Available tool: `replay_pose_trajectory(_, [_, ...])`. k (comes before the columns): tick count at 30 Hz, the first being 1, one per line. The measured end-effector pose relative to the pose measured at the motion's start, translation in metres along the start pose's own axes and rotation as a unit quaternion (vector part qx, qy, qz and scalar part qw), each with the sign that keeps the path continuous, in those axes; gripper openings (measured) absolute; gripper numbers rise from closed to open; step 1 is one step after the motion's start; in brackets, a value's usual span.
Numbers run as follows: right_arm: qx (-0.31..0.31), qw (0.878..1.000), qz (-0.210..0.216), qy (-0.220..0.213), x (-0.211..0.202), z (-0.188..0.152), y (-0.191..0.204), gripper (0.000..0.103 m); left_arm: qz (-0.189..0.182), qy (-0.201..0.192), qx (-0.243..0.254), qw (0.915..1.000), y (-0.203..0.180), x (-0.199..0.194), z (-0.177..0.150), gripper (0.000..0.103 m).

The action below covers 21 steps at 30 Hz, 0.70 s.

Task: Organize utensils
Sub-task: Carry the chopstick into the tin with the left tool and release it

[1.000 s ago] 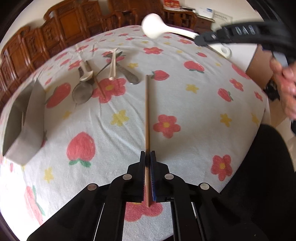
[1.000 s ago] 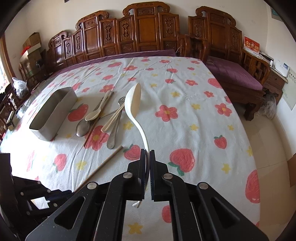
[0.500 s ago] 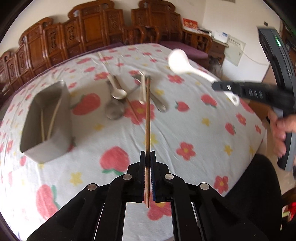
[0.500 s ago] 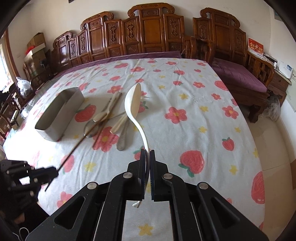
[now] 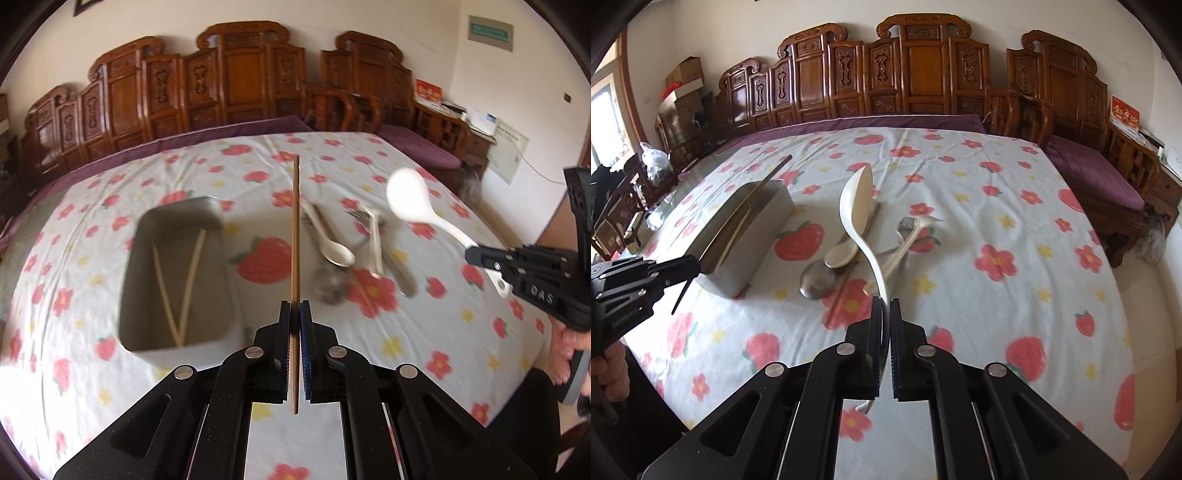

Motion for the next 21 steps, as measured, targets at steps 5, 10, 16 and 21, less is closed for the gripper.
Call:
replay_pose_trajectory(5, [-0.006,1.0,0.013,0.0,0.017,0.014,0.028,0.005,0.009,-0.009,-0.024,0.9996,0.034,0.005,0.009,0.004])
replay_pose_trajectory(10, [-0.014,0.999,0.031,0.001,0.03,0.024,0.059,0.005,0.017,-0.015,-0.04,0.9989,0.059,0.007,0.014,0.004])
replay_pose_trajectory(16, [-0.031,0.998,0.048,0.003,0.043,0.032,0.097,0.005,0.03,-0.011,-0.057,0.9978,0.09,0.01,0.013,0.004])
replay_pose_trajectory(21, [-0.038,0.998,0.056,0.004,0.049,0.036,0.12,0.005,0.032,-0.001,-0.073,0.9969,0.105,0.018,0.01,0.004])
Point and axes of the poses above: each gripper's, at about its wrist camera, not at the fingertips, and x roughly the way its jaws point, y to its left, z to its top, the point moved 10 cm from there along x, roughly the way its jaws point, and after that the axes turned 7 degrees about -y, right-handed, at the moved point
